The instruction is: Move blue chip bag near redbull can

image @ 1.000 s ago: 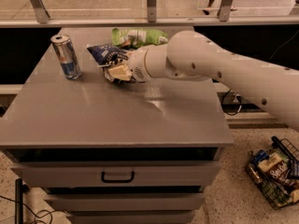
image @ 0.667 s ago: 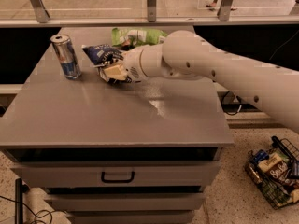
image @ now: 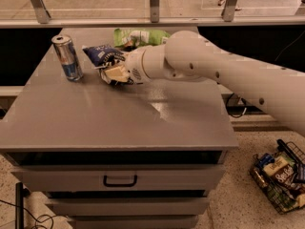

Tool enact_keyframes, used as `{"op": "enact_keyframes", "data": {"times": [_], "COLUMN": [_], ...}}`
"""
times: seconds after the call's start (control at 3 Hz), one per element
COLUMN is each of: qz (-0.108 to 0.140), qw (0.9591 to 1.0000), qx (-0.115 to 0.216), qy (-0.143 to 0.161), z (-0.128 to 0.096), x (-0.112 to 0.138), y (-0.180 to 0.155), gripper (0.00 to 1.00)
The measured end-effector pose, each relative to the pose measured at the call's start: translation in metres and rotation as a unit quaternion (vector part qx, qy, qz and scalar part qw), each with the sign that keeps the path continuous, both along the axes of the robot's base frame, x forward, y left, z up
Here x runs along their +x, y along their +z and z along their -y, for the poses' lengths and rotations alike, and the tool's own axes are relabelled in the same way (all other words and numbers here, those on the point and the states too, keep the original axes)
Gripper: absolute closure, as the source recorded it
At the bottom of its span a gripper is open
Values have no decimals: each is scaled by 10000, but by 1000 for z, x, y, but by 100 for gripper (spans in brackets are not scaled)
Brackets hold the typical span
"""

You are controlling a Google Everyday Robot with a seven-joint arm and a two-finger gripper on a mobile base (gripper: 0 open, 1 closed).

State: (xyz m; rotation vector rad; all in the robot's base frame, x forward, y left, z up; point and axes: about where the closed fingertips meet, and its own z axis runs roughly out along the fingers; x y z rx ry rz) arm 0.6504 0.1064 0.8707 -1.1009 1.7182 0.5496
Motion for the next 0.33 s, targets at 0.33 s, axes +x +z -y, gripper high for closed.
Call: {"op": "enact_keyframes", "data": {"times": [0.33], "qz": [1], "qw": [10000], "qx": [-1], "qy": [17], "z": [-2], "x": [-1], "y": [0], "gripper": [35]}}
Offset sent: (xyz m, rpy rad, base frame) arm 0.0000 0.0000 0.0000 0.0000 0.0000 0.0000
